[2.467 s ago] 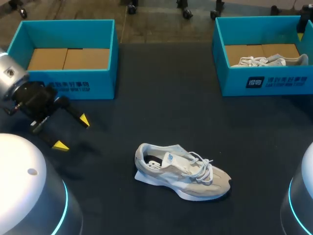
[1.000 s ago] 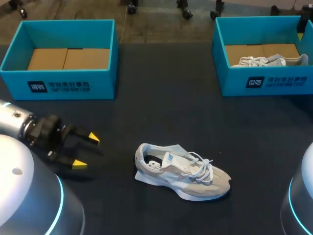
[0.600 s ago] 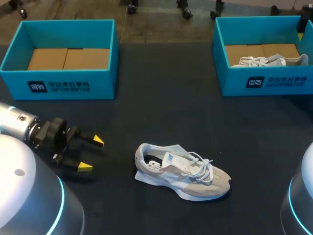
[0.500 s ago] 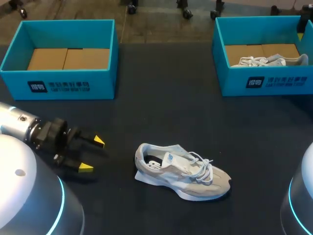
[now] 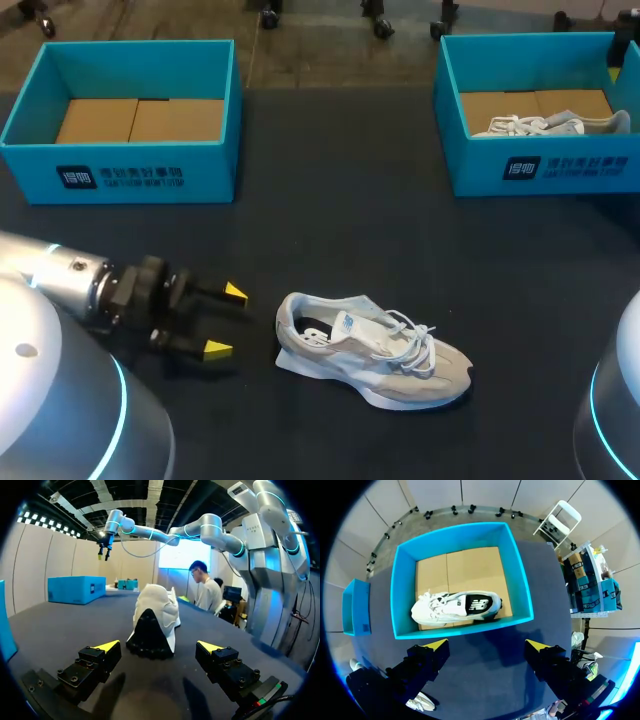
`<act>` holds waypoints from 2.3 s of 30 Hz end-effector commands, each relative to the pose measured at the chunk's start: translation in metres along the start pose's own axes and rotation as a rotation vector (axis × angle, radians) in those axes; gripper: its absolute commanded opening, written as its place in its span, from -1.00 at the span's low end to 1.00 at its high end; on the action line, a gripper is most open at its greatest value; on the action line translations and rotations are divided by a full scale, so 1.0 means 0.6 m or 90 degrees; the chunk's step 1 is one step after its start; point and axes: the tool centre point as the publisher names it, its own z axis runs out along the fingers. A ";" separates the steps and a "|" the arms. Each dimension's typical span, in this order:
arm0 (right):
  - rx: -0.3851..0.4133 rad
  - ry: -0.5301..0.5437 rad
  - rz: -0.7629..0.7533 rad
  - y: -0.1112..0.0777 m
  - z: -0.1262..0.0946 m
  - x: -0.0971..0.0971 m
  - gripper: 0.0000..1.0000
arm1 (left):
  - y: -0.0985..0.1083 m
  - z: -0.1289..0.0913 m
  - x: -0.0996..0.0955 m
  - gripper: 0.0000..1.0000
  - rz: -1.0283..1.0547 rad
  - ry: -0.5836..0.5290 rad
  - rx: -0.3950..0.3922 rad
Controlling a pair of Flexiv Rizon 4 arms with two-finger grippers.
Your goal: Take the shoe out of the shoebox, open the shoe tongue, remove and reinsert the insole, then place the shoe into the shoebox
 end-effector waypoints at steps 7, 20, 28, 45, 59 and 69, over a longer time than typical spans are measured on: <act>0.000 0.000 0.000 0.000 0.000 0.000 1.00 | -0.001 0.043 -0.022 1.00 0.004 0.050 -0.018; 0.000 0.000 0.000 0.000 0.000 0.000 1.00 | 0.004 0.077 -0.034 1.00 0.021 0.071 -0.020; 0.000 0.000 0.000 0.000 0.000 0.000 1.00 | 0.003 0.096 -0.035 1.00 0.025 0.080 -0.017; 0.000 0.000 0.000 0.000 0.000 0.000 1.00 | 0.001 0.134 -0.027 1.00 0.021 0.101 -0.003; 0.000 0.000 0.000 0.000 0.000 0.000 1.00 | 0.001 0.159 -0.013 1.00 0.022 0.104 0.007; 0.000 0.000 0.000 0.000 0.000 0.000 1.00 | 0.002 0.174 -0.011 1.00 0.028 0.097 0.014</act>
